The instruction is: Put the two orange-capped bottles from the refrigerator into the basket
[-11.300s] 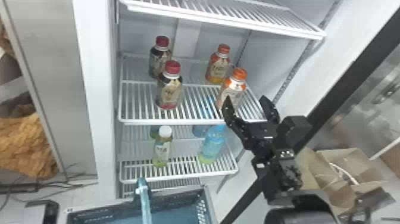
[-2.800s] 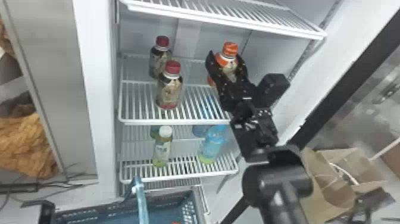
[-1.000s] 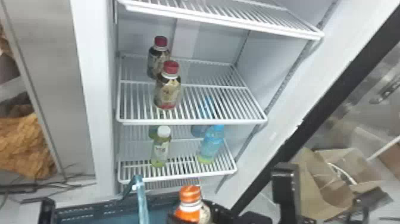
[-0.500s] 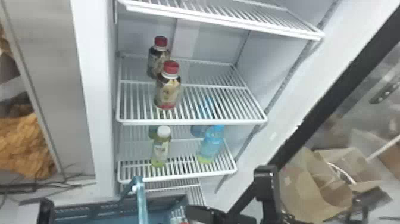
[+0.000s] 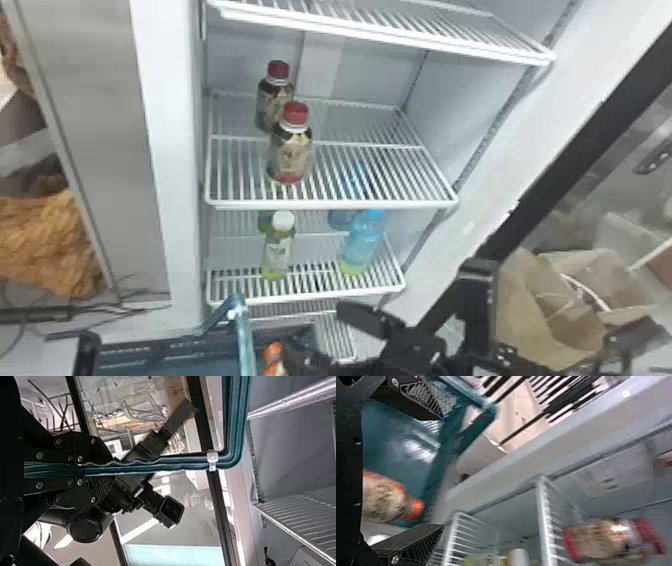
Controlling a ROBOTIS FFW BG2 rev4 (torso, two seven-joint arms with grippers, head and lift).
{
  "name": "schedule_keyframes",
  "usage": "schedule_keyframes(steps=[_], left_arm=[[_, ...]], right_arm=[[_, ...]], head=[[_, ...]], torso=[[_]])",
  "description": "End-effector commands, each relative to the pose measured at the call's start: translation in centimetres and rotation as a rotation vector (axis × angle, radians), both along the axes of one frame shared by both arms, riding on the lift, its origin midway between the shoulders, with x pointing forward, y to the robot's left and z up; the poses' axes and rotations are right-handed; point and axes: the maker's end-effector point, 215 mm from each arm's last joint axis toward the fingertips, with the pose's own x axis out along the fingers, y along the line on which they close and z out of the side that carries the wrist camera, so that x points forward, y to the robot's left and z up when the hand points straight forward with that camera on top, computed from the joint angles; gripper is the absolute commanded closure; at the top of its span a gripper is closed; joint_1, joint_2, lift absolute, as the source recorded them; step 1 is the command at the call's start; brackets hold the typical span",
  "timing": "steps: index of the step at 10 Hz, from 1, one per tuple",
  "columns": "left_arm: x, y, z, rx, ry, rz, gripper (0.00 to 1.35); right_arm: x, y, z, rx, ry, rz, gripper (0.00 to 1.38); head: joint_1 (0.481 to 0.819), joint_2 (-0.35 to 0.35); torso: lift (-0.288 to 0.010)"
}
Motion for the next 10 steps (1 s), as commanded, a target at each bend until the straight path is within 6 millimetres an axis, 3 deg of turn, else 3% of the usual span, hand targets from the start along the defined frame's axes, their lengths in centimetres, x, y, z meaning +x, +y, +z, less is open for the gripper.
schedule_keyframes(steps=[1,2,5,7,10], left_arm=[[0.0,0.0,0.1,-0.001,-0.002,-0.001,1.2],[0.0,0.0,0.0,0.001,-0.002,-0.002,1.2],[-0.1,-0.1,0.0,0.001,-0.001,-0.006,1.2],[0.0,-0.1,0.0,0.002,-0.004,-0.006,1.2],[-0.2,-0.2,0.0,0.001,-0.001,-0.007,1.2]], right_arm=[[1.5,-0.9,2.3,-0.005,-0.114,-0.04,0.09],[2.4,-1.5,3.9,-0.014,-0.189,-0.067,0.09],[3.9,-6.9,10.8,-0.103,-0.485,-0.274,0.1],[4.0,-9.5,12.7,-0.12,-0.614,-0.379,0.1],[3.4,-13.2,13.7,-0.197,-0.745,-0.51,0.1]], head=[[0.695,-0.328],[0.695,-0.332],[0.695,-0.35],[0.695,-0.35],[0.695,-0.35]], torso=[[-0.04],[-0.04],[-0.04],[-0.04],[-0.04]])
